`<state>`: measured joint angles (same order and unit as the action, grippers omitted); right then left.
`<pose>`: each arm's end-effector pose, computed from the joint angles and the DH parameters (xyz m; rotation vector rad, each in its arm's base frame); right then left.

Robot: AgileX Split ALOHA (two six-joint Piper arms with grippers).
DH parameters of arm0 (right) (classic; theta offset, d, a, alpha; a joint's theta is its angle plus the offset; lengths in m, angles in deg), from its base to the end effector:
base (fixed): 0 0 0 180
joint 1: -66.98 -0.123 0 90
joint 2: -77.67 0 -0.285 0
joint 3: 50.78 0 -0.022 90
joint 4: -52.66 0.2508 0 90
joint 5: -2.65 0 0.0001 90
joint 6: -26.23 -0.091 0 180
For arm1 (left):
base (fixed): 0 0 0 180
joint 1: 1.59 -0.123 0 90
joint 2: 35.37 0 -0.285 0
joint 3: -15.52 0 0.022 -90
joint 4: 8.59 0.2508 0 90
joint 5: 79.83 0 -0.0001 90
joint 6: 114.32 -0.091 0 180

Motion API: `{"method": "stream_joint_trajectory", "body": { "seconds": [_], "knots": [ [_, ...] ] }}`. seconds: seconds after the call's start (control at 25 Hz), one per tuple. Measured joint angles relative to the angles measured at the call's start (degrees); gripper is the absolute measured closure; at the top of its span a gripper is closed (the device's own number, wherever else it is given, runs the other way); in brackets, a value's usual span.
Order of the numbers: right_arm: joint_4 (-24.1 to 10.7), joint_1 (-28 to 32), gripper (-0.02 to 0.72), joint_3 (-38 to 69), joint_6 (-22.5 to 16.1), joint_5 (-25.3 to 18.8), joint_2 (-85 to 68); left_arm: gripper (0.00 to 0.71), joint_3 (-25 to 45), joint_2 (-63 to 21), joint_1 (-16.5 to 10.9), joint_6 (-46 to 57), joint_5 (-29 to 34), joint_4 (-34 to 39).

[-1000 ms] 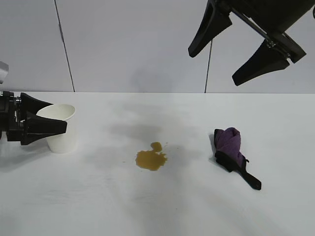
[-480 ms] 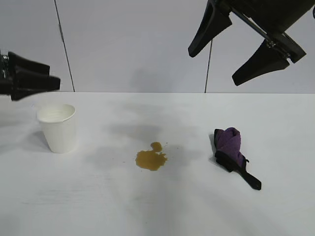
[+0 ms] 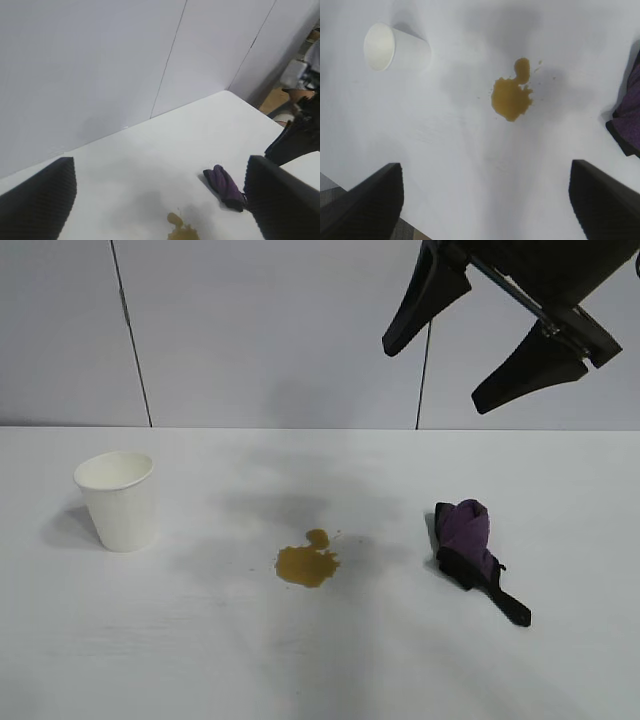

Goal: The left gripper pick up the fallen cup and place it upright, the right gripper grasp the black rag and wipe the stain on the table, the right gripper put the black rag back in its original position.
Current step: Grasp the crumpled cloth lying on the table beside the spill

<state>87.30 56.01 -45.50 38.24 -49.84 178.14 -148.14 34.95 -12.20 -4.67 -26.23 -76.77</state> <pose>0.3223 0.1043 0.2841 -0.1580 2.6674 0.7463 0.2175 -0.0285 0.4039 0.5876 1.7770 -0.5320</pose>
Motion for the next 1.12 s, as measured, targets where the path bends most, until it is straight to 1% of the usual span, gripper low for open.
{"method": "stream_joint_trajectory", "body": {
  "seconds": [0.04,0.12,0.28,0.4,0.48,0.56,0.64,0.72,1.0,1.12],
  "knots": [
    [-0.4,0.0,0.081,0.0,0.0,0.0,0.0,0.053,-1.2,-3.5,0.0,4.0,0.0,4.0],
    [-0.6,0.0,0.081,0.0,0.0,0.0,0.0,0.053,-4.0,-9.7,0.0,12.3,0.0,14.6],
    [-0.7,0.0,0.081,0.0,0.0,0.0,0.0,0.053,-9.7,-18.5,0.0,32.3,1.7,33.5],
    [-0.7,0.0,0.081,0.0,0.0,0.0,0.0,0.057,-12.2,-24.0,0.0,46.3,6.7,45.0],
    [-0.7,0.0,0.081,0.0,0.0,0.0,0.0,0.066,-12.9,-27.1,0.0,51.5,10.6,51.4],
    [-0.7,0.0,0.081,0.0,0.0,0.0,0.0,0.072,-13.0,-30.1,0.0,54.0,14.9,56.7],
    [-0.7,0.0,0.081,0.0,0.0,0.0,0.0,0.074,-13.0,-33.4,0.0,56.2,18.3,59.2],
    [-0.7,0.0,0.081,0.0,0.0,0.0,0.0,0.074,-13.0,-36.4,0.0,58.2,19.7,59.7],
    [-0.8,0.0,0.081,0.0,0.0,0.0,0.0,0.074,-12.9,-49.0,0.0,60.8,20.1,56.9],
    [-0.8,0.0,0.081,0.0,0.0,0.0,0.0,0.074,-10.2,-55.7,0.0,61.2,20.1,56.8]
  ]
}}
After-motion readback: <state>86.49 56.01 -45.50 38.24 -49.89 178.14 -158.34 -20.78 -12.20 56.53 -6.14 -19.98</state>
